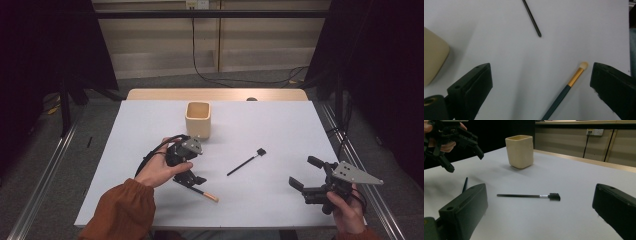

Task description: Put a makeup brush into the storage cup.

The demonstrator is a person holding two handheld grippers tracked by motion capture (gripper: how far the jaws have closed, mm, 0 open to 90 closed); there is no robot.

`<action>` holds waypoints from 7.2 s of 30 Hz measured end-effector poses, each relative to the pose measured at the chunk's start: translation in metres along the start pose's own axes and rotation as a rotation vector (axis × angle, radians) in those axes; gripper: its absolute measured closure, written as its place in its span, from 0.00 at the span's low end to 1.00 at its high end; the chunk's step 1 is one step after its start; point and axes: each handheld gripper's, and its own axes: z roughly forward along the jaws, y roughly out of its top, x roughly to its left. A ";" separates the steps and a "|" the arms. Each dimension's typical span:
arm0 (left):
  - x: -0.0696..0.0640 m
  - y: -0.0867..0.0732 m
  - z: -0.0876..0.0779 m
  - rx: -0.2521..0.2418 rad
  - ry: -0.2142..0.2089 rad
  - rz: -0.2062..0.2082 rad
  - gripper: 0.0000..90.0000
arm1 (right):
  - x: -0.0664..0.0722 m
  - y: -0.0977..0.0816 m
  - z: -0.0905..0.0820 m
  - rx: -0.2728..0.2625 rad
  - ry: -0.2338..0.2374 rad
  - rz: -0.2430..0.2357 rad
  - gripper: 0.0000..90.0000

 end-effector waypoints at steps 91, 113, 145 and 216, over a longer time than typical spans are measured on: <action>-0.017 0.003 0.050 0.269 -0.187 0.095 0.94 | 0.001 -0.001 0.002 0.021 0.014 -0.001 0.00; 0.002 -0.002 0.008 -0.042 -0.181 -0.065 0.94 | 0.000 -0.002 0.003 0.023 0.013 0.000 0.00; 0.013 -0.022 -0.022 -0.355 -0.045 -0.242 0.93 | 0.000 -0.002 0.002 0.024 0.015 0.003 0.00; 0.040 0.004 -0.077 -0.768 0.234 -0.276 0.94 | 0.002 -0.001 0.002 -0.008 0.004 0.017 0.00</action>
